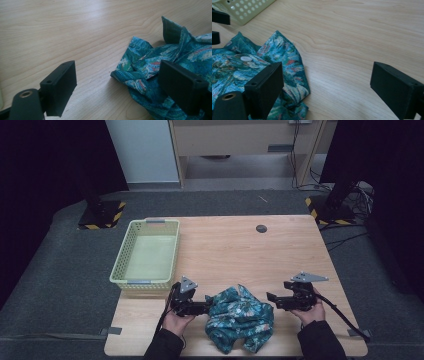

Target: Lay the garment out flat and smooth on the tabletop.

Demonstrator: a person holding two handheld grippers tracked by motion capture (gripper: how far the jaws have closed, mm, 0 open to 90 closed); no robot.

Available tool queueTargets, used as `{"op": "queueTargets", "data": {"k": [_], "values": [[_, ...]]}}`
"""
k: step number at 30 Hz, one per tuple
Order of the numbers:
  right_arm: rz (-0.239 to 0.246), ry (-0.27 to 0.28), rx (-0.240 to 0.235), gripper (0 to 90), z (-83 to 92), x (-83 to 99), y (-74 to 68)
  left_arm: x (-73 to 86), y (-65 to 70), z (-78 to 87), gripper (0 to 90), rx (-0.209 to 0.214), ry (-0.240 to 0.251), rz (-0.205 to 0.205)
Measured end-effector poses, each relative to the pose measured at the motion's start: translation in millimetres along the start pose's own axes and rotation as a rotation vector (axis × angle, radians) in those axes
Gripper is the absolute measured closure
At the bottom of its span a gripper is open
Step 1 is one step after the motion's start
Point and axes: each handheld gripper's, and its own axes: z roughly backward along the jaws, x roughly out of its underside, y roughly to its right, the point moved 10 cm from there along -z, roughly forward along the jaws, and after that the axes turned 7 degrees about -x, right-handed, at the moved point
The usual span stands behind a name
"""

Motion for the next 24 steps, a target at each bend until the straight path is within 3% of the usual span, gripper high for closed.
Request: {"op": "queueTargets", "data": {"k": [13, 24], "values": [[-0.003, -0.067, -0.112, 21.9, -21.5, 16.0, -22.8, 14.9, 7.4, -9.3, 23.6, 0.031, -0.057, -0.014], [0.041, -0.176, -0.136, 33.7, -36.2, 37.4, -32.7, 31.4, 14.3, -18.1, 40.2, 0.042, -0.120, -0.046]]}}
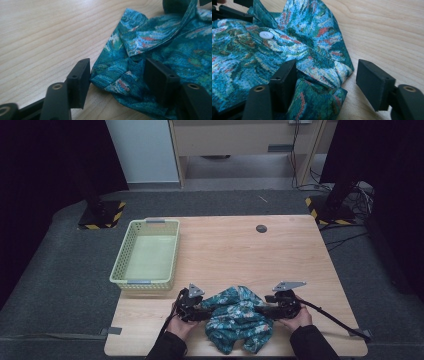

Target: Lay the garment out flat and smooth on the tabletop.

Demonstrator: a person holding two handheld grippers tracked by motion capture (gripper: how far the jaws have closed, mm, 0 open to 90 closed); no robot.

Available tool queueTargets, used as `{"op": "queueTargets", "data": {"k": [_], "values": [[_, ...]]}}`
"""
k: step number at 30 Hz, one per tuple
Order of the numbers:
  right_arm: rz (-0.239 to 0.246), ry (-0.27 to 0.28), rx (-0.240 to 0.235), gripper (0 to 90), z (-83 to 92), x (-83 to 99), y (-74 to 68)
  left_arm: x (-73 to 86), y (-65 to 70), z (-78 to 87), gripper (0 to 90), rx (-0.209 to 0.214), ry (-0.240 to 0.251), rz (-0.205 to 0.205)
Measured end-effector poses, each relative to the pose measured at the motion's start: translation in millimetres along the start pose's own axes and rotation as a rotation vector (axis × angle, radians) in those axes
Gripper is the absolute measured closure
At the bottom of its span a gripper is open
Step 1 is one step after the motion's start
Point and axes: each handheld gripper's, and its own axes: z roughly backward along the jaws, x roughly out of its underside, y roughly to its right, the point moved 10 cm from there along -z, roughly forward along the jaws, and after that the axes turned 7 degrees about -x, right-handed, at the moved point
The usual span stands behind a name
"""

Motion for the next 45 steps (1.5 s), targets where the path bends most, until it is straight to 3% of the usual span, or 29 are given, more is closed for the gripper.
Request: {"op": "queueTargets", "data": {"k": [11, 17, 24, 28, 36, 45], "values": [[0.028, -0.058, 0.026, 48.8, -7.8, 10.2, 1.2, 8.2, 3.5, -7.5, 52.3, -0.024, -0.024, -0.021], [0.053, -0.060, 0.057, 65.7, -8.1, 11.8, 1.8, 9.8, 7.0, -8.1, 64.0, -0.065, -0.010, -0.066], [0.051, -0.065, 0.060, 79.9, -9.1, 12.1, -1.4, 9.8, 14.9, -7.9, 80.9, -0.068, -0.004, -0.083], [0.051, -0.033, 0.063, 82.1, -4.0, 5.6, -1.2, 4.9, 14.6, -3.7, 83.1, -0.059, 0.022, -0.074], [0.051, 0.087, 0.056, 82.7, 13.1, -16.8, -0.4, -21.9, 5.8, 23.1, 83.5, -0.044, 0.136, -0.026], [0.076, 0.162, 0.063, 82.7, 27.1, -39.2, -1.4, -42.7, 2.9, 37.0, 83.6, -0.042, 0.194, -0.025]]}}
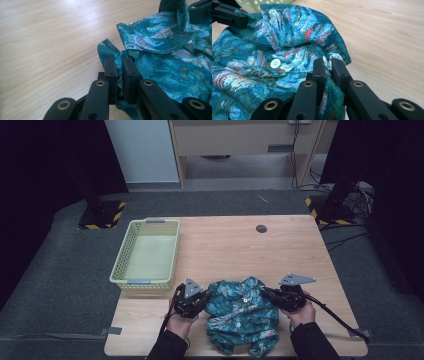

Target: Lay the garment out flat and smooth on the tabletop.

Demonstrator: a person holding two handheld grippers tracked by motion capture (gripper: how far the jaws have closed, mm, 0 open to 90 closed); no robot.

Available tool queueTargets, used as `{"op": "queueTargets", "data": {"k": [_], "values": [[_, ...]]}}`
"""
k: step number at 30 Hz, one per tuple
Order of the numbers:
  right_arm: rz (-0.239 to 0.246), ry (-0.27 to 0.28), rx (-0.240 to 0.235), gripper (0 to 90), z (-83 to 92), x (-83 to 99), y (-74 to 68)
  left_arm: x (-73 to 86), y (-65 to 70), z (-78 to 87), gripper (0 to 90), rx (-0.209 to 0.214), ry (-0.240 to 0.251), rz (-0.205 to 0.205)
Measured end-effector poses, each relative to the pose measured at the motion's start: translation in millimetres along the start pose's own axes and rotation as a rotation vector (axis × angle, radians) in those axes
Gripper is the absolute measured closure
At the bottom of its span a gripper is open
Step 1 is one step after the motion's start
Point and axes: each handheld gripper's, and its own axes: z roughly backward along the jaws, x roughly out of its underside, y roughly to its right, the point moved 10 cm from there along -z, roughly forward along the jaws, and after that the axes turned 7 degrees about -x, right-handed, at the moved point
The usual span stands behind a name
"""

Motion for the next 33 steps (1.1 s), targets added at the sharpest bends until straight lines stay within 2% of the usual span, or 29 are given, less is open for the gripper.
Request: {"op": "queueTargets", "data": {"k": [3, 12, 18, 27, 33], "values": [[0.009, 0.021, 0.010, 82.7, 2.4, -8.8, 2.1, -8.8, -0.9, 0.8, 83.7, -0.004, 0.016, 0.004], [-0.003, 0.126, 0.033, 82.6, 16.0, -39.0, 8.7, -38.7, -6.6, 6.5, 83.6, -0.015, 0.059, -0.002], [-0.006, 0.196, 0.073, 82.6, 22.7, -61.5, 16.0, -62.2, -10.0, 8.0, 83.6, -0.032, 0.096, -0.008], [-0.001, 0.260, 0.124, 82.5, 25.4, -88.8, 28.9, -92.8, -17.8, 6.2, 83.7, -0.071, 0.141, -0.009], [-0.003, 0.285, 0.175, 82.2, 20.4, -102.7, 41.6, -107.9, -23.2, -2.8, 83.7, -0.120, 0.156, -0.030]]}}
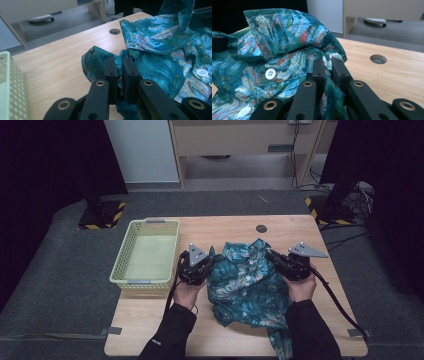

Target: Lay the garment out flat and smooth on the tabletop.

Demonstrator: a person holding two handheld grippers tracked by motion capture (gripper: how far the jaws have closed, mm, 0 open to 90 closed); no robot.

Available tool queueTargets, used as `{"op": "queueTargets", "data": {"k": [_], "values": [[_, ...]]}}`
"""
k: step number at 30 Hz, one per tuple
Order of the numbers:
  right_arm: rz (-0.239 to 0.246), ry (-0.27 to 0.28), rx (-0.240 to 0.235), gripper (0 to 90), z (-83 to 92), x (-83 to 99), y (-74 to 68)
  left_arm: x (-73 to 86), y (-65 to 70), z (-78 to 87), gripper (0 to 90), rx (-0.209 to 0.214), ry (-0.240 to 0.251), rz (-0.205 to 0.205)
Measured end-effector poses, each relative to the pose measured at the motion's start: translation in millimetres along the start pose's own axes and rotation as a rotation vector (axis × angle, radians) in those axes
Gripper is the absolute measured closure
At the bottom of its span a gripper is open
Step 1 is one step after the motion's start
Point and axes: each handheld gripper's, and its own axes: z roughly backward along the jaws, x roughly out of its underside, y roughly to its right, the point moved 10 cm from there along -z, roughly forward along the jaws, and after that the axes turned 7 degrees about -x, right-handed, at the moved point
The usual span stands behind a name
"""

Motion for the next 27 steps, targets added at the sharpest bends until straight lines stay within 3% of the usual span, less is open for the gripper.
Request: {"op": "queueTargets", "data": {"k": [7, 9, 12, 14, 18, 23, 27], "values": [[-0.013, 0.044, 0.102, 80.9, -14.1, -17.0, 17.9, -17.8, -10.9, -23.2, 80.6, -0.068, 0.045, 0.016], [-0.024, 0.040, 0.126, 75.2, -19.0, -18.9, 22.3, -19.1, -19.6, -32.2, 67.0, -0.124, 0.040, 0.029], [-0.025, 0.010, 0.202, 59.0, -21.6, -13.8, 34.0, -14.5, -27.7, -36.5, 54.9, -0.140, 0.026, 0.067], [-0.005, 0.007, 0.227, 51.5, -19.0, -10.9, 37.5, -10.8, -29.9, -32.6, 51.6, -0.130, 0.030, 0.082], [-0.003, 0.001, 0.228, 41.3, -9.2, -5.9, 39.1, -4.3, -33.2, -20.8, 44.4, -0.112, 0.030, 0.100], [0.008, -0.022, 0.212, 33.2, 10.2, 0.0, 34.3, 7.0, -30.4, 2.9, 37.7, -0.087, 0.024, 0.065], [0.005, -0.033, 0.193, 30.0, 28.4, 8.2, 28.2, 25.9, -24.9, 21.1, 33.2, -0.062, -0.009, 0.033]]}}
